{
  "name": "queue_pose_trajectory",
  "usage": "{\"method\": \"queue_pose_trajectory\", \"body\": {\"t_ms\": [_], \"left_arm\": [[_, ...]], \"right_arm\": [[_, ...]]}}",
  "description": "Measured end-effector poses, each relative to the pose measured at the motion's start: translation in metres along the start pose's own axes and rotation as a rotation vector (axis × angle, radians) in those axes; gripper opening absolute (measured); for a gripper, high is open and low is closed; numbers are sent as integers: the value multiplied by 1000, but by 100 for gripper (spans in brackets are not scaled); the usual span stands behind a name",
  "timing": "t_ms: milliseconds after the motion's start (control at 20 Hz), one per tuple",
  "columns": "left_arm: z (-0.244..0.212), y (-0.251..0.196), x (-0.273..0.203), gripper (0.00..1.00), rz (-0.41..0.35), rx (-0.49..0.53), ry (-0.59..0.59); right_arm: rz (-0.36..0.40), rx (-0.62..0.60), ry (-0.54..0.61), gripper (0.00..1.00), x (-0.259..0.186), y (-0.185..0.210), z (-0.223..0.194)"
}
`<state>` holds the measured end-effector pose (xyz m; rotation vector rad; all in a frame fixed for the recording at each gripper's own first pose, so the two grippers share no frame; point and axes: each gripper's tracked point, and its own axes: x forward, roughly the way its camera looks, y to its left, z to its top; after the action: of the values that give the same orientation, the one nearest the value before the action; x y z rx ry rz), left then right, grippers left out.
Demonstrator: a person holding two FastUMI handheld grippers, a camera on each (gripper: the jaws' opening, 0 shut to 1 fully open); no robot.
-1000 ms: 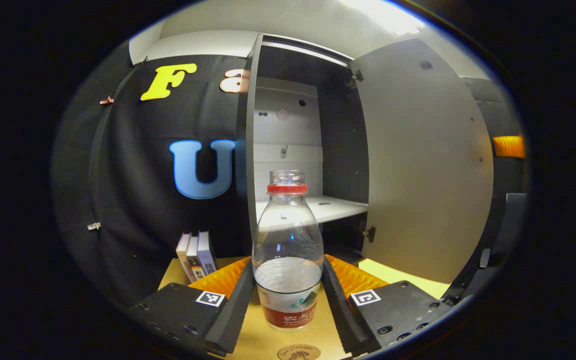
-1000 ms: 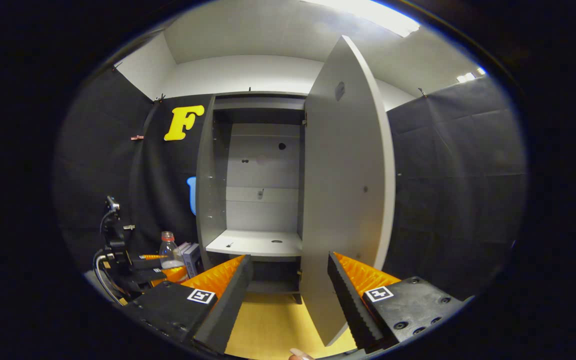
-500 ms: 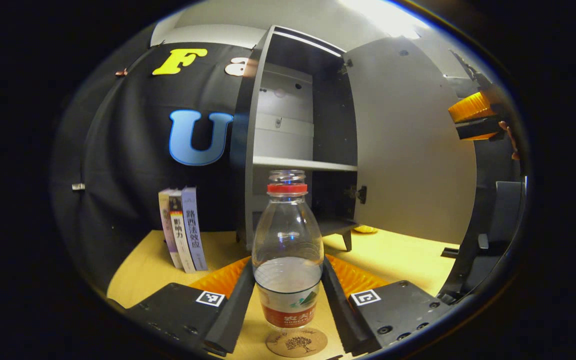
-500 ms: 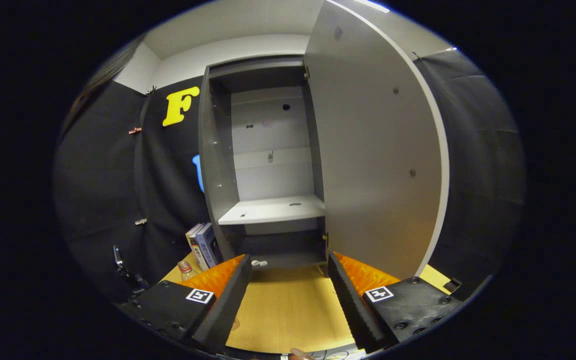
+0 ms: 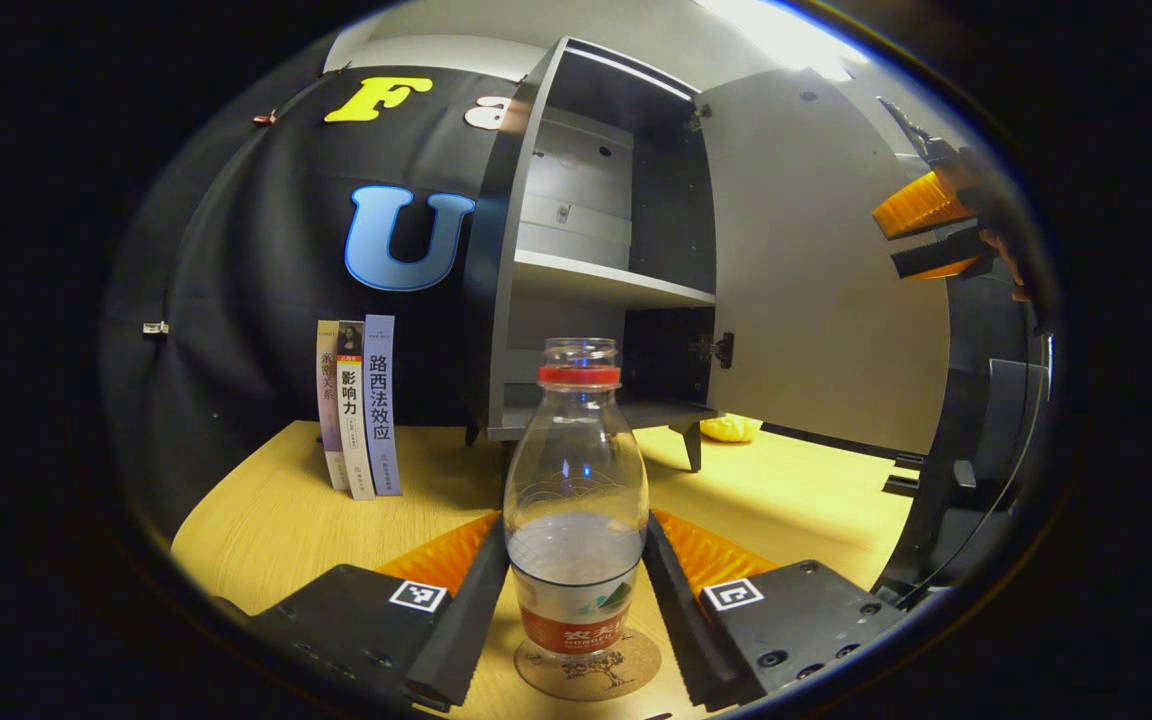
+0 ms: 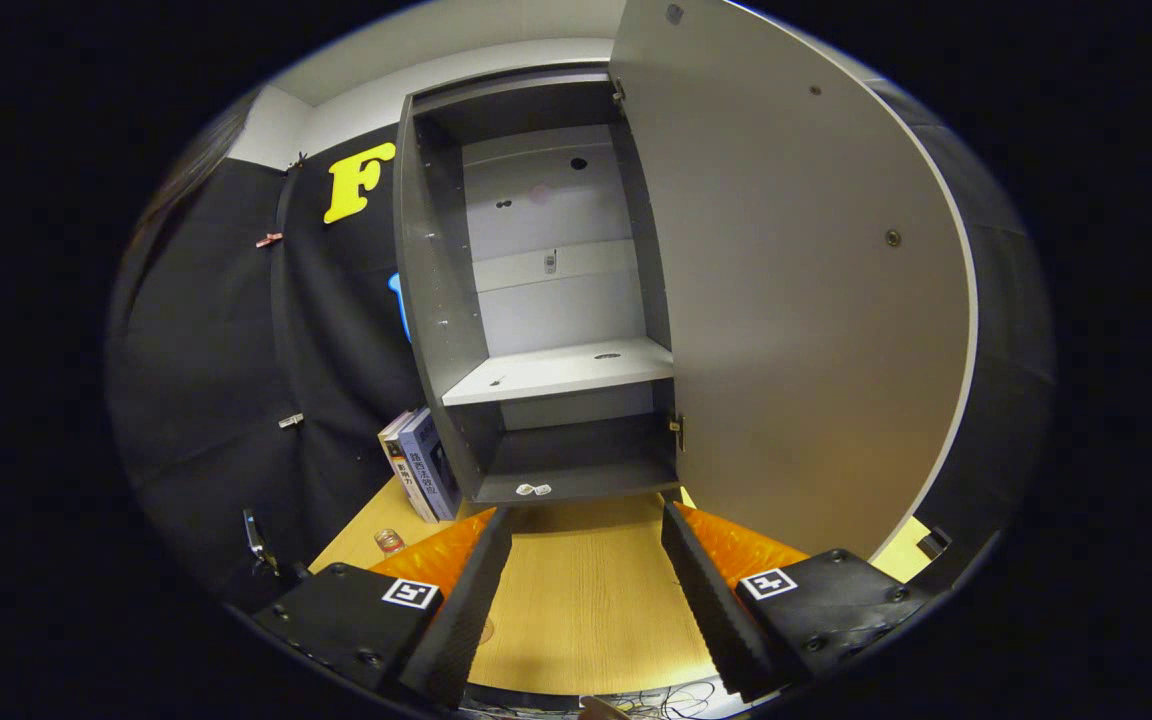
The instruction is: Open the cabinet door with the right hand, grasp the bottle in the cabinet with the left hand and place it on the coaster, then close the cabinet door with the right hand.
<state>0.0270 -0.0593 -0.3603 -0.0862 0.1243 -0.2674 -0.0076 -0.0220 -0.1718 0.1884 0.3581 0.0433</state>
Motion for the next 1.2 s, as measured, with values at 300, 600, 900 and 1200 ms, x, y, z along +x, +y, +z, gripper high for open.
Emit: {"method": "queue_pose_trajectory", "body": {"t_ms": [300,600,900,1200], "left_arm": [[1,-3,-9,79,1,-34,11],[1,-3,-17,78,16,-37,49],[1,-4,-21,79,37,-26,55],[-3,-6,-23,78,40,27,81]], "right_arm": [[12,-6,17,94,3,7,-4],[36,5,27,94,7,18,-8],[50,17,40,94,8,17,-11],[63,26,62,94,6,17,-19]]}}
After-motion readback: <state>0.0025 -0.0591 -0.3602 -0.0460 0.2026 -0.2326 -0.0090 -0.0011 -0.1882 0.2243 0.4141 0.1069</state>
